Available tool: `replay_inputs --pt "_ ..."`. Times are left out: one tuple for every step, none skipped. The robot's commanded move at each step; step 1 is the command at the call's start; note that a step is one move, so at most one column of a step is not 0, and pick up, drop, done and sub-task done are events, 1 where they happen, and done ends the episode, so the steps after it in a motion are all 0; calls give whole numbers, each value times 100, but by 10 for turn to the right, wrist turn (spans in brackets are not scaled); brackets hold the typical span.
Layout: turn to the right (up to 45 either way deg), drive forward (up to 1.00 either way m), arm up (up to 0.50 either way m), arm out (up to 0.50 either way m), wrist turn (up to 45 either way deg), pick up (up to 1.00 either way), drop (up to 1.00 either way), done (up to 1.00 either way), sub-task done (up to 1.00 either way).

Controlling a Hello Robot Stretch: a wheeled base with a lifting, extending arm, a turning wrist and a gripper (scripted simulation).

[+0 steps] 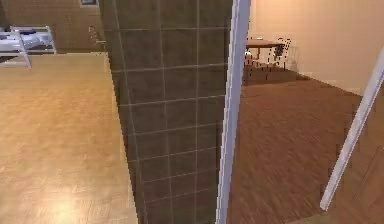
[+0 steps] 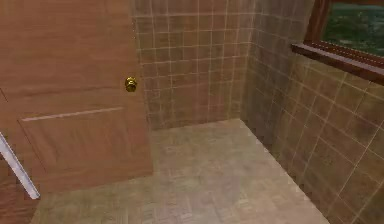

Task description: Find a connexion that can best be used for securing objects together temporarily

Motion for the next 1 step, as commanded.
replay_inputs --pt "-450 0 0 0 0 0 0 0 0"
